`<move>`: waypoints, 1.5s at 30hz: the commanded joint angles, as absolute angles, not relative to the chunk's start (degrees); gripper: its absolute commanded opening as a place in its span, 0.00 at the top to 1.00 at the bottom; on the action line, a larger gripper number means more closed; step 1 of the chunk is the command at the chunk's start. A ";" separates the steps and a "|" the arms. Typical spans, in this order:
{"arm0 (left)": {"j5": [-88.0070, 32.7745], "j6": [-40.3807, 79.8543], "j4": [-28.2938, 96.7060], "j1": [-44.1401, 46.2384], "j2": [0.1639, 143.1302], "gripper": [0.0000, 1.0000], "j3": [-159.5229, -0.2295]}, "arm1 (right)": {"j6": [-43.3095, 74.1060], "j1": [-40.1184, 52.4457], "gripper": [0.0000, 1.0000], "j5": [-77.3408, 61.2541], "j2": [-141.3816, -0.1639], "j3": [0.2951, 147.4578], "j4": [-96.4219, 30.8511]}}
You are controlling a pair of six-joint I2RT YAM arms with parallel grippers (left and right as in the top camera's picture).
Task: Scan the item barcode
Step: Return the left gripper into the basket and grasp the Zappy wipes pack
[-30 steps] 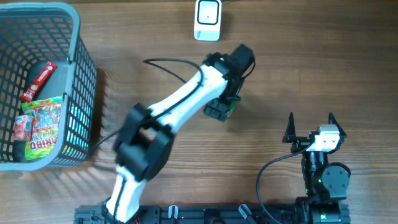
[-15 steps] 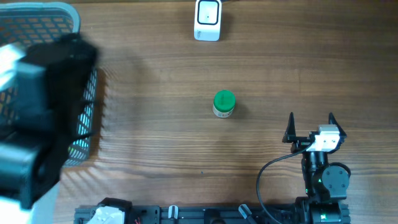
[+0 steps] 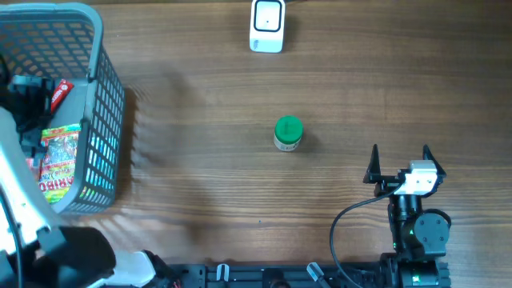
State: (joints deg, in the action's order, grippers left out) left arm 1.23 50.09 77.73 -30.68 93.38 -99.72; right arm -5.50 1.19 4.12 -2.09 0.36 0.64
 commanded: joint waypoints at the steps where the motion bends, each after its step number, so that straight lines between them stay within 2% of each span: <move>1: -2.11 45.17 74.54 -31.68 93.49 0.00 -91.24 | -6.02 0.91 0.00 3.81 -2.07 0.30 0.75; 9: -4.95 43.44 66.85 -34.72 93.43 0.00 -75.42 | -6.02 0.91 0.00 3.81 -2.07 0.30 0.75; 16: -4.93 39.16 66.22 -38.02 93.43 0.00 -71.44 | -6.00 0.91 0.00 3.81 -2.07 0.30 0.75; 26: -4.89 39.18 54.22 -38.52 93.45 0.02 -58.08 | -6.00 0.91 0.00 3.81 -2.07 0.30 0.75; 27: -4.89 39.18 53.01 -38.52 93.43 0.08 -57.52 | -6.00 0.91 0.00 3.81 -2.07 0.30 0.75; 28: -4.91 39.20 51.42 -38.52 93.43 0.21 -56.82 | -6.02 0.91 0.01 3.81 -2.07 0.30 0.75; 29: -4.91 39.20 51.05 -38.52 93.43 0.40 -56.51 | -6.00 0.91 0.00 3.81 -2.07 0.30 0.75; 31: -4.91 39.20 51.13 -38.52 93.43 0.63 -56.47 | -6.00 0.91 0.00 3.81 -2.07 0.30 0.75; 32: -4.91 39.20 50.85 -38.52 93.43 0.81 -56.47 | -6.00 0.91 0.00 3.81 -2.07 0.30 0.75; 33: -4.91 39.20 50.57 -38.52 93.43 0.93 -56.47 | -6.00 0.91 0.00 3.81 -2.07 0.30 0.75; 34: -4.91 39.20 50.30 -38.52 93.43 0.96 -56.47 | -6.00 0.91 0.00 3.81 -2.07 0.30 0.75; 39: -7.14 39.16 49.71 -38.52 91.20 0.96 -57.76 | -6.00 0.91 0.00 3.81 -2.07 0.30 0.75; 45: -12.40 39.18 50.98 -38.52 78.50 0.96 -70.22 | -6.02 0.91 0.00 3.81 -2.07 0.30 0.75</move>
